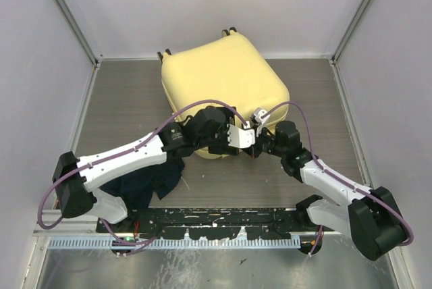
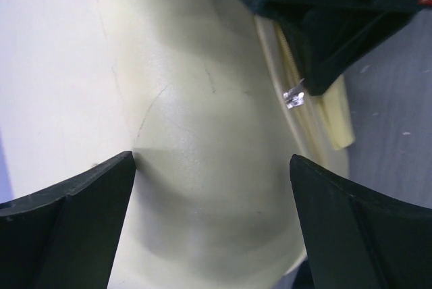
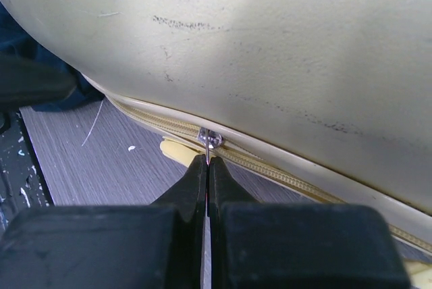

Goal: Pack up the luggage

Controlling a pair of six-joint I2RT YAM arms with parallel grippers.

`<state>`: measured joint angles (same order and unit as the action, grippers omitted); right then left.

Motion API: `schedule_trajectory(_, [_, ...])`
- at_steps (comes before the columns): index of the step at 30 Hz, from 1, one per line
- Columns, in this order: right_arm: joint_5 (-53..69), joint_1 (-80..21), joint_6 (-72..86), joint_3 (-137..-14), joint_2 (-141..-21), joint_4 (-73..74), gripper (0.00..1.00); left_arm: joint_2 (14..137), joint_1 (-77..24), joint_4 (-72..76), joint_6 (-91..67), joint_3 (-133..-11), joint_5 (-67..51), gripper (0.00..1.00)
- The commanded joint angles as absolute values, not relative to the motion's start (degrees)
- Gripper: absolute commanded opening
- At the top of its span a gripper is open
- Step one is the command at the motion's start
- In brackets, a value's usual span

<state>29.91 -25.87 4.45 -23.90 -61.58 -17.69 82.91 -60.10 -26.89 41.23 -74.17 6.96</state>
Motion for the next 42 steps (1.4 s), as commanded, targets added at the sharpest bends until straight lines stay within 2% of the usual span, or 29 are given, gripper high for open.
schedule_trajectory(1, [21.1, -22.5, 2.3, -27.6, -60.3, -15.8, 0.01, 81.7, -59.5, -20.2, 47.2, -67.4, 15.2, 0.94])
schedule_trajectory(10, [30.3, -9.5, -5.5, -29.4, -55.6, -4.8, 0.01, 78.8, -55.1, -23.3, 48.4, -62.4, 14.7, 0.88])
schedule_trajectory(19, [40.0, 3.1, -13.0, -33.6, -59.6, 0.5, 0.00, 78.8, -46.7, -26.9, 44.4, -63.3, 6.9, 0.80])
schedule_trajectory(25, [41.6, -0.4, -6.4, -32.3, -62.5, -7.3, 0.01, 78.0, -40.0, -27.5, 44.1, -63.5, 1.3, 0.78])
schedule_trajectory(30, [37.3, -8.3, -1.9, -30.3, -62.3, -12.5, 0.01, 71.4, -36.0, -27.1, 45.3, -62.3, -10.5, 0.76])
schedule_trajectory(33, [34.6, -12.6, 0.3, -29.6, -63.3, -15.1, 0.01, 64.9, -37.1, -25.9, 44.3, -61.0, -20.6, 0.73])
schedule_trajectory(35, [33.4, -14.0, 1.4, -29.5, -64.0, -16.5, 0.01, 61.5, -41.9, -24.8, 43.1, -60.0, -22.7, 0.69])
schedule_trajectory(38, [32.1, -14.7, 2.4, -29.5, -64.7, -17.7, 0.01, 58.8, -50.5, -23.3, 41.6, -57.7, -20.3, 0.67])
schedule_trajectory(42, [31.4, -15.0, 3.5, -29.1, -64.5, -18.1, 0.01, 63.2, -58.0, -22.2, 39.2, -56.6, -17.3, 0.60])
